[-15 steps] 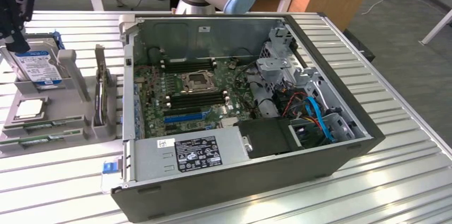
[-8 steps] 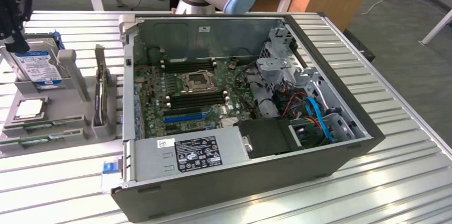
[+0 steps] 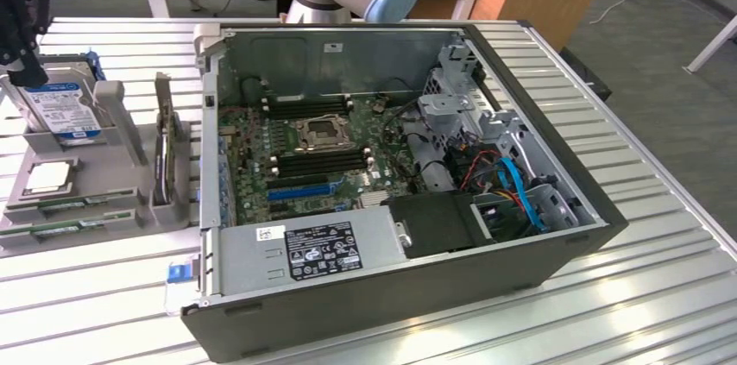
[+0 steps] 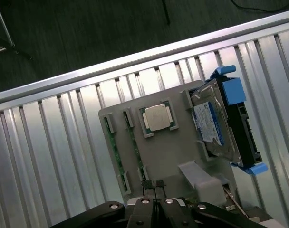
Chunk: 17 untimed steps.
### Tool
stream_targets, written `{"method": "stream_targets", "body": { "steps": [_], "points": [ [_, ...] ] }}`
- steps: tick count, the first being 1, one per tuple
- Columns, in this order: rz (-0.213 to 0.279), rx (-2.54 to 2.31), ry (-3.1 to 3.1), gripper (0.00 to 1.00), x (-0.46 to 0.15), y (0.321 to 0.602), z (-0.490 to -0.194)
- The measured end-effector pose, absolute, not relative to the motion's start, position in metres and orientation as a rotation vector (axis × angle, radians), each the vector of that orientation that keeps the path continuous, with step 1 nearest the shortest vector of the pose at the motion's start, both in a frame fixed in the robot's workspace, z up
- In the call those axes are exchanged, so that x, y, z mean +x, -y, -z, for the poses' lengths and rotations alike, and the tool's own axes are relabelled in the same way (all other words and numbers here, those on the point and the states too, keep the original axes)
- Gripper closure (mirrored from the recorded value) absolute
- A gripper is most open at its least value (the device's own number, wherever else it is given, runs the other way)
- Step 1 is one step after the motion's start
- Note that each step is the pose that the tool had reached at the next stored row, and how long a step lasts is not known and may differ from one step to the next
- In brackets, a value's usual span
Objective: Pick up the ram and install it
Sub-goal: 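Pick up the ram and move it above insertion slot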
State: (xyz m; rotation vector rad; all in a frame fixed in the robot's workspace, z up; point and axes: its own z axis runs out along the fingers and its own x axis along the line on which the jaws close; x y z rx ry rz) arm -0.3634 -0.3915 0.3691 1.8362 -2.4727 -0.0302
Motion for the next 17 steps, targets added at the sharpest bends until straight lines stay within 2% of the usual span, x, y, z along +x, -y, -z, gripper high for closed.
{"method": "stream_targets", "body": {
  "steps": [17],
  "points": [
    [0.012,1.882,2.457,0.9,-0.3634,0.3915,-0.3691]
  ]
}}
